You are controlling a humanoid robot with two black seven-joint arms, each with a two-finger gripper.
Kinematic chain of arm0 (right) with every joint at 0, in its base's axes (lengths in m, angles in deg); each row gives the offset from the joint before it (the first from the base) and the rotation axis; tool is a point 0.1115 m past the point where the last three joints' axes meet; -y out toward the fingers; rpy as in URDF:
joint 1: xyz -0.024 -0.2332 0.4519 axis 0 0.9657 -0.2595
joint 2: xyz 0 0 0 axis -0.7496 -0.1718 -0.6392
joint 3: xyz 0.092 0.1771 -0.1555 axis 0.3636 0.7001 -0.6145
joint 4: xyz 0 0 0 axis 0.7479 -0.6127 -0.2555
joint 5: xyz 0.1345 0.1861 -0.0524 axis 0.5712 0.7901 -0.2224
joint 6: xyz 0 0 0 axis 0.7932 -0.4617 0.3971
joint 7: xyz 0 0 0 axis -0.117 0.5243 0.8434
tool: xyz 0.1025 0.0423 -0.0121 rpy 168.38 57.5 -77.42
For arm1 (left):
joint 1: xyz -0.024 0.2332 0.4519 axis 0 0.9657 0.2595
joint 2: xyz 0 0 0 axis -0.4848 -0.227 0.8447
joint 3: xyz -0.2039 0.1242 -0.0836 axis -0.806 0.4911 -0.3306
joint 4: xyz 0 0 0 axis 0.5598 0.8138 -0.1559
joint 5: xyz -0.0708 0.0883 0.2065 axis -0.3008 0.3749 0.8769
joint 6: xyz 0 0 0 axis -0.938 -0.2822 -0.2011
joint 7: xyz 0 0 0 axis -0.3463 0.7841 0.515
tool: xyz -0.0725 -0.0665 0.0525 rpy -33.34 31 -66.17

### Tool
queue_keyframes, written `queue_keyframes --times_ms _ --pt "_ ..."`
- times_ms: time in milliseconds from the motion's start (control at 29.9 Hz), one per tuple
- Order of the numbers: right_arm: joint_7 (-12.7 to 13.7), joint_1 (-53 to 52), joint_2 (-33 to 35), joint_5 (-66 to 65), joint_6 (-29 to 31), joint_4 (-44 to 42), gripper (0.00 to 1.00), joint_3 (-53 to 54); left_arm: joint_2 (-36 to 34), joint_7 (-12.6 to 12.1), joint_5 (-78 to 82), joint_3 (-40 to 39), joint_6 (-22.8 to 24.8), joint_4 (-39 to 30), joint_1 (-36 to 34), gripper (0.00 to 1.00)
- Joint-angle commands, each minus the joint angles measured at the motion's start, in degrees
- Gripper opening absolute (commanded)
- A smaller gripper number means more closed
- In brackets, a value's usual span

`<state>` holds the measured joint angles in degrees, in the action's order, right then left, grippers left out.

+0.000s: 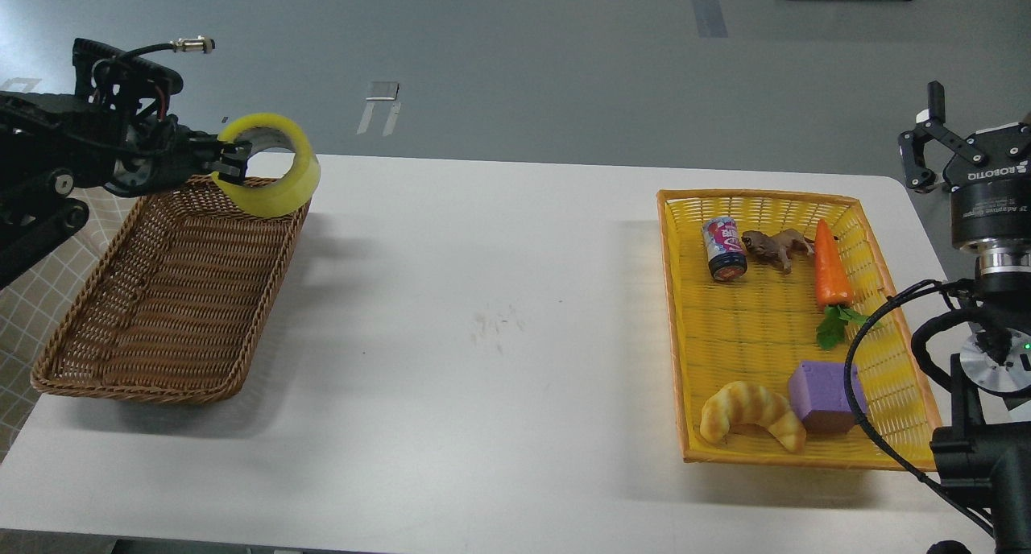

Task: Place and transfer tape with both arms
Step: 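Carry the tape roll with the left gripper over the wicker basket, then lower the tape roll into the wicker basket and open the left gripper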

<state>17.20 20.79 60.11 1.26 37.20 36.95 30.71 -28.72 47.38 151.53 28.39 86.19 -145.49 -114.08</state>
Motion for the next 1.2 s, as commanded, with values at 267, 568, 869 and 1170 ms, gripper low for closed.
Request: queue_keyframes --times_ms 267,568,869,1170 --pt "0.00 0.09 -0.01 0.00 0.00 -0.09 0.99 -0.02 -5.63 2.30 -1.96 0.03 -0.05 2.08 7.37 0.00" --pt "0.00 0.27 -0.01 0.00 0.00 -0.09 0.99 -0.02 -7.83 3.45 -4.25 0.03 -2.24 2.70 11.76 0.00" --pt "0.00 0.35 -0.09 0.00 0.00 -0.09 0.99 -0.02 -7.22 3.54 -5.13 0.12 -5.15 3.31 15.29 0.00" --pt "0.00 0.35 -0.01 0.00 0.00 0.00 1.00 0.07 -6.60 3.54 -5.22 0.29 -6.99 5.51 17.75 0.00"
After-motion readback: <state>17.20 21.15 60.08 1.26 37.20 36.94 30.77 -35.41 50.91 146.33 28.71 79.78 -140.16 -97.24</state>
